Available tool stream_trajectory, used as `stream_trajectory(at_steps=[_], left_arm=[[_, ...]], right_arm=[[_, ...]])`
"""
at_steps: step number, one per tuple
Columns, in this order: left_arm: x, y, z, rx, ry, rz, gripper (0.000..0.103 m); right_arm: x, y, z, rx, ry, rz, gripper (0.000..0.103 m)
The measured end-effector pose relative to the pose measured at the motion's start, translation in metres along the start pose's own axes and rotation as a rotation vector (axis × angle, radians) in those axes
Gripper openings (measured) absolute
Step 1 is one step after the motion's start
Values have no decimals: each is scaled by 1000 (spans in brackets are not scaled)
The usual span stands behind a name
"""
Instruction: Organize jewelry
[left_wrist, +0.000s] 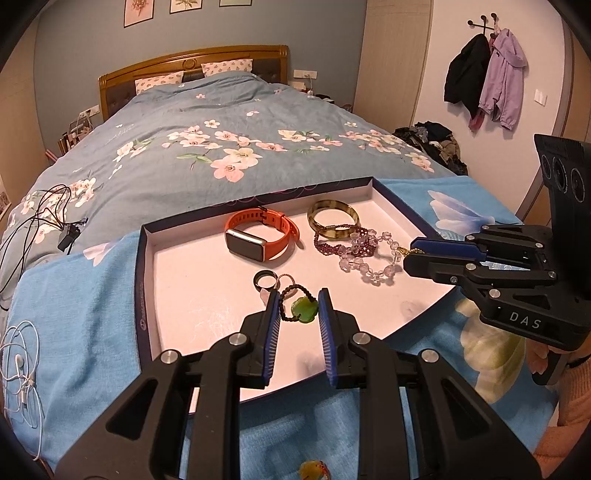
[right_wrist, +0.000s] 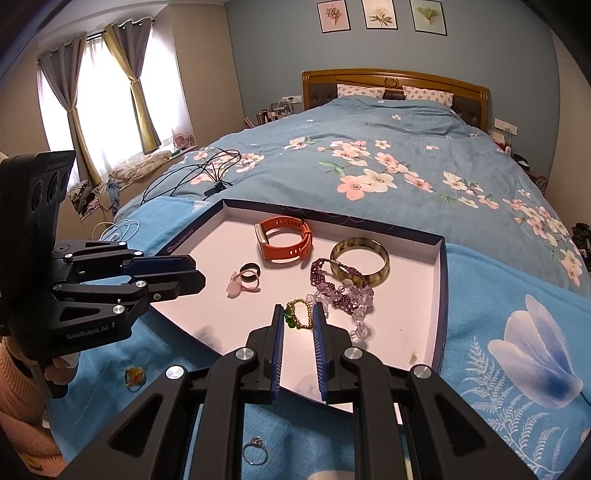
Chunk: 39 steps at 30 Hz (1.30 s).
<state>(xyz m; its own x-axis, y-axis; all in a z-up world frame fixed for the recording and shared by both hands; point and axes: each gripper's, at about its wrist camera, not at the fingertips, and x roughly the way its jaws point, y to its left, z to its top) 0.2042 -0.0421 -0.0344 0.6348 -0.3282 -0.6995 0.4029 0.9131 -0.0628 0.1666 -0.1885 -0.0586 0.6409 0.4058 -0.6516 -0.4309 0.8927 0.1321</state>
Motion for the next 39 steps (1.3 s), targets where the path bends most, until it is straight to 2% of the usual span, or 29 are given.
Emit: stream_trajectory(at_steps=[39], left_arm=[[44,4,4,-26,80,13,21]], right_arm=[[35,-7,3,19,64,-9,13]])
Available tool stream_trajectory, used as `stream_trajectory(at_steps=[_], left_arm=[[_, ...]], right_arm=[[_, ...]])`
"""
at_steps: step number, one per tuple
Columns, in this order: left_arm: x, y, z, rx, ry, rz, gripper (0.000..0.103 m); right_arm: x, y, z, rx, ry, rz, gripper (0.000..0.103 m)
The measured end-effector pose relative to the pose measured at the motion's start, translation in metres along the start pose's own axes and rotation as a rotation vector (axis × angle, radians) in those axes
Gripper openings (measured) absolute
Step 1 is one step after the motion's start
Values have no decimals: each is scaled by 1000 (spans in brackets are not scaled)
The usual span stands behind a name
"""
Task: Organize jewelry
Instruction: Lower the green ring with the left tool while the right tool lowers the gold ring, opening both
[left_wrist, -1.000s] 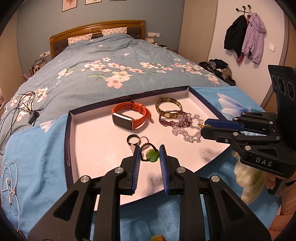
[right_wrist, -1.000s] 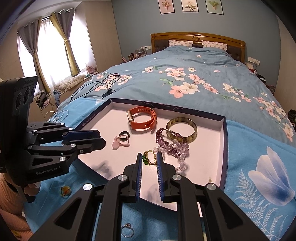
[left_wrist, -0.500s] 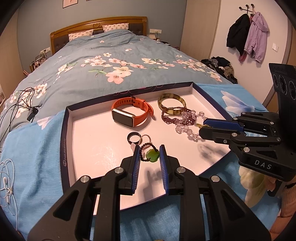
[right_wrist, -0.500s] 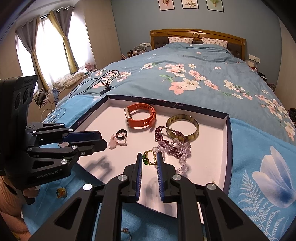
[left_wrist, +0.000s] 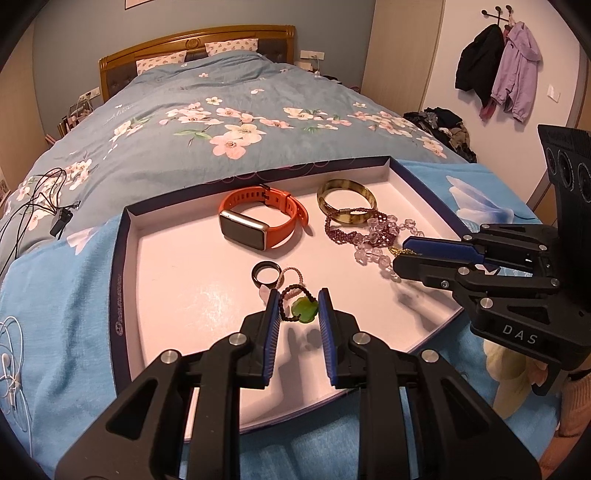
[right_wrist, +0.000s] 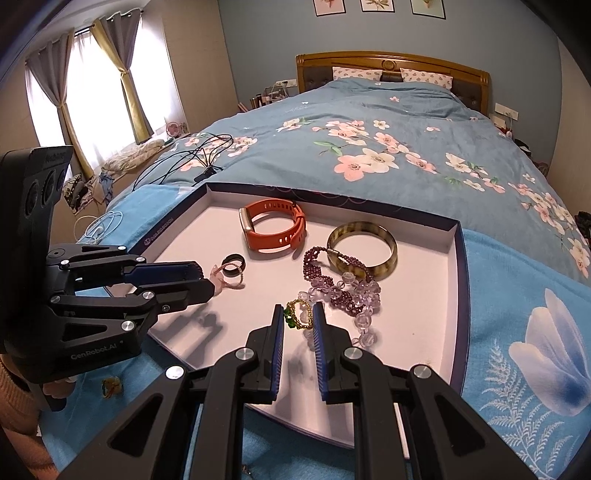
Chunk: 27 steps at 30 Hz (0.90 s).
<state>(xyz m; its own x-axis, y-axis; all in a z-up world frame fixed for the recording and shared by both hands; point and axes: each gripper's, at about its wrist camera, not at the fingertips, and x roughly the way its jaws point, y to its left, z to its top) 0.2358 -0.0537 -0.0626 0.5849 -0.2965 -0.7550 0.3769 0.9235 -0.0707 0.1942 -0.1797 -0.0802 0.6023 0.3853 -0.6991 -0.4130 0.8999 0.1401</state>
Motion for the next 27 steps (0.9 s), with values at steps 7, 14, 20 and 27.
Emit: stream_trajectory(at_steps=[7,14,20,27], left_arm=[[5,2,3,-6,14,-2,21],[12,1,6,-4,27,-3,21],[11,-2,6,-3,23,-3,22],[6,-3,5,6,3,-4,32]], right_arm=[[7,-1,2,0,14,-13,14],[13,-3,2,12,28,-27,14],[14,-4,2,13,25,-38,18],[9,-6,3,23,3,-48,21]])
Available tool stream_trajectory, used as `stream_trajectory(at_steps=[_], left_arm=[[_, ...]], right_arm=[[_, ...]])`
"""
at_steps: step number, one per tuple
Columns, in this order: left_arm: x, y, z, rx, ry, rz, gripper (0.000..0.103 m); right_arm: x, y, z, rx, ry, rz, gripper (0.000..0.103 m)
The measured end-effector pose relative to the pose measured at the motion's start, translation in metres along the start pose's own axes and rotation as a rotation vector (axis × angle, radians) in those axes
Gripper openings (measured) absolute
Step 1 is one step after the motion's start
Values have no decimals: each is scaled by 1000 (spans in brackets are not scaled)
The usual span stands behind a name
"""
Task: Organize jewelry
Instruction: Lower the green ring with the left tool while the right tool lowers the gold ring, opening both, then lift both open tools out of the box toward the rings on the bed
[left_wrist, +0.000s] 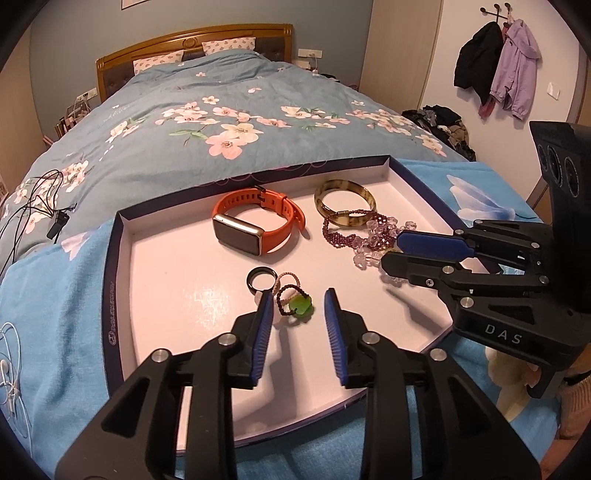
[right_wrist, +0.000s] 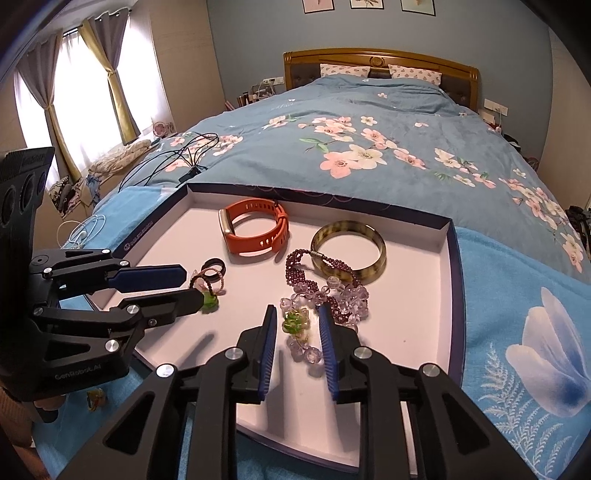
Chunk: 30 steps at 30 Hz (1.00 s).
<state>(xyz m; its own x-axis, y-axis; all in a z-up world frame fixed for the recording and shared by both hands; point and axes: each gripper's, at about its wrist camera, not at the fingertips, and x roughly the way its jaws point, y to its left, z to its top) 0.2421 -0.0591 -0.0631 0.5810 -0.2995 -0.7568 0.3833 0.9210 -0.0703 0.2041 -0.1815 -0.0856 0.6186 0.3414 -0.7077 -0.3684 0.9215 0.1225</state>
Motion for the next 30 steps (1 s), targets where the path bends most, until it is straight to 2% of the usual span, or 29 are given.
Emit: stream_trajectory(at_steps=[3,6,10,21,23,26,30], left_arm=[[-6,2,0,-11,-17,15,39],[-15,3,-1,-11,-37,20,45],[-30,6,-3,-16,-66,22,51],[-85,21,-30,-46,-138,26,54],[-92,21,-38,-41,-140,30,54],[-97,17,-49,-26,-133,36,55],[-101,11,-70,6,-108,35,58]], right_arm=[[-5,-1,0,6,-12,0,22],[-10,-2,-1,10,-24,1,27],[-20,-2,-4,18,-38,13,27],[-59,9,-22,-13,-83,57,32],[-65,10,-27,-16,-84,61,33],[-71,13,-37,-24,-77,67,42],[-70,17,-54,-32,-30,81,43]])
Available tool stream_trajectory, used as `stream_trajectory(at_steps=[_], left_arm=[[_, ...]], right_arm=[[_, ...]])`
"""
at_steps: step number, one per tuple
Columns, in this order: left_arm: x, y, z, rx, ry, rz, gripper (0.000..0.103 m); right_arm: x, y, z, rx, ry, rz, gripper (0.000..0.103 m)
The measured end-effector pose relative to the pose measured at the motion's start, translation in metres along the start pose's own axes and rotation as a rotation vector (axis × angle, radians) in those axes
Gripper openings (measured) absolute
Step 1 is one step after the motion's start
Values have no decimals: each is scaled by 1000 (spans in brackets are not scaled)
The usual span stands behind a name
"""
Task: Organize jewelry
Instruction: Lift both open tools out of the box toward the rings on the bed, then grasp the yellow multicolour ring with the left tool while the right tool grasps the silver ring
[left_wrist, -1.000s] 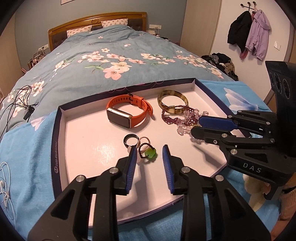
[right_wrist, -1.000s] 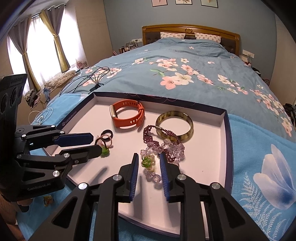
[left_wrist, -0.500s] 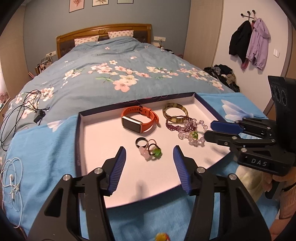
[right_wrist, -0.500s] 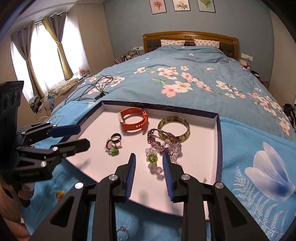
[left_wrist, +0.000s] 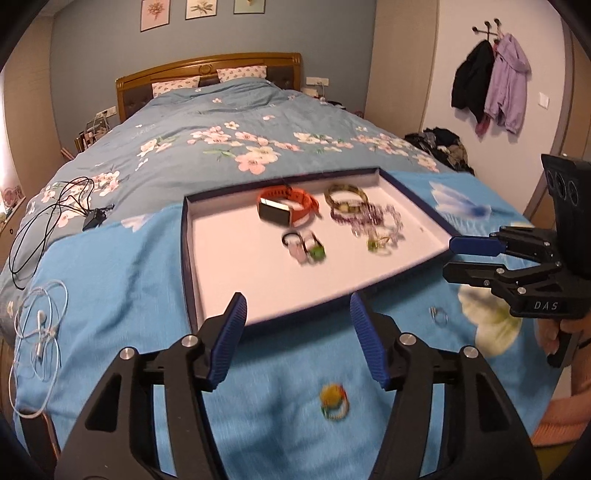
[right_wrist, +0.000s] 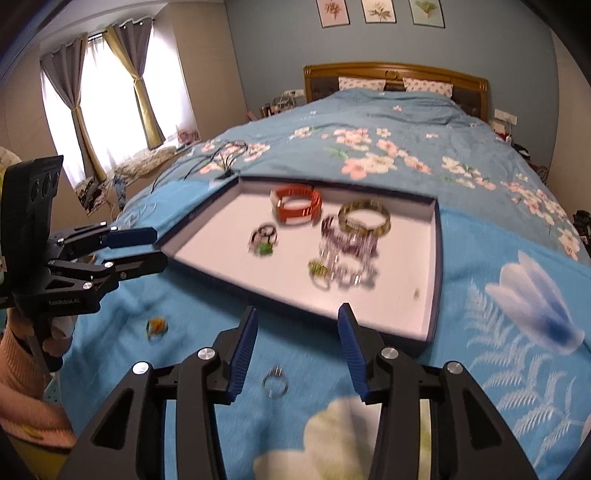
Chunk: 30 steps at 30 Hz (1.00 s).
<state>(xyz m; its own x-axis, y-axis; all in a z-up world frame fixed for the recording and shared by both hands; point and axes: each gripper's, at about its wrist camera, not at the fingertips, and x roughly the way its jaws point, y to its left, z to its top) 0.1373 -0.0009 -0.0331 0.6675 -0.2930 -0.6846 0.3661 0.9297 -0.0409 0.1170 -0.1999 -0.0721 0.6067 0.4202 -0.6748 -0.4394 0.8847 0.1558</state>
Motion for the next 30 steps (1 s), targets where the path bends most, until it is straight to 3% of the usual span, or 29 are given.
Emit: stream_trajectory(at_steps=[7,15,30], left_arm=[[-3,-5,-28,-1,38,-20,58],[-14,-10,-48,14,51,-37,59],[2,-22,-55,33,118,-78,54]], right_arm=[[5,8,-26,-1,56,-2,43],[7,16,-32,-2,76,-16,43],[16,22,-33,-21,117,-63,43]])
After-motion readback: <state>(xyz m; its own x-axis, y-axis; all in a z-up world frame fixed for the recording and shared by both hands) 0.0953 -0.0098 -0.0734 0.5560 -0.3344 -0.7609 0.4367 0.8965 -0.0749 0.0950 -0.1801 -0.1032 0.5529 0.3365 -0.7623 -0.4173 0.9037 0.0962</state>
